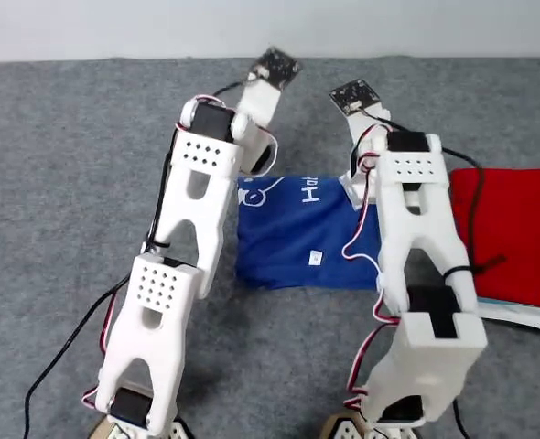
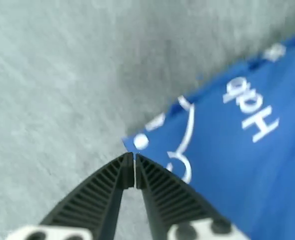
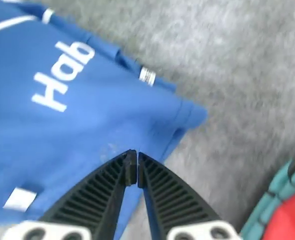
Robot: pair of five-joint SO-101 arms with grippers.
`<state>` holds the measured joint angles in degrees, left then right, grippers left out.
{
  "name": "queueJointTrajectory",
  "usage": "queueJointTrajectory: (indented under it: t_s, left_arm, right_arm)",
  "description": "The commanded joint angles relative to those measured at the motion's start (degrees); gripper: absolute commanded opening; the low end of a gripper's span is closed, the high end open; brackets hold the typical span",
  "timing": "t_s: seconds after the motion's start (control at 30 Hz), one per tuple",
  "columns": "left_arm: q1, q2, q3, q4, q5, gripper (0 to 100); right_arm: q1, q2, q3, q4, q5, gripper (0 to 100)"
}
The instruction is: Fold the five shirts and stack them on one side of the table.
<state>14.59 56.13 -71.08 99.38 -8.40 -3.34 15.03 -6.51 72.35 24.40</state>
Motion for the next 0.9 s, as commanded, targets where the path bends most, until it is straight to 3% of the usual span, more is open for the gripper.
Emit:
queueJointTrajectory:
  t_s: [0.0, 0.13, 0.27, 0.6, 0.87]
  left_arm:
    - [1.93, -12.31, 17.71, 1.41, -0.09, 1]
    - [4.48, -23.21, 38.64, 0.97, -0.18, 1]
    - [7.21, -29.45, 50.42, 0.88, -0.18, 1]
    - [10.37, -29.27, 66.77, -9.93, 3.43, 1]
    - [10.29, -29.45, 68.26, -7.38, 3.16, 1]
  right_arm:
    - [0.22, -5.49, -3.08, 5.76, 0.0, 1.1]
    - [1.89, -6.99, -3.08, 9.98, 0.0, 1.2]
    - [5.58, -7.78, -3.08, 10.68, 0.0, 1.0]
    - [13.23, -11.91, -2.81, 11.38, 0.0, 1.0]
    - [16.57, -12.88, -2.81, 14.2, 0.0, 0.9]
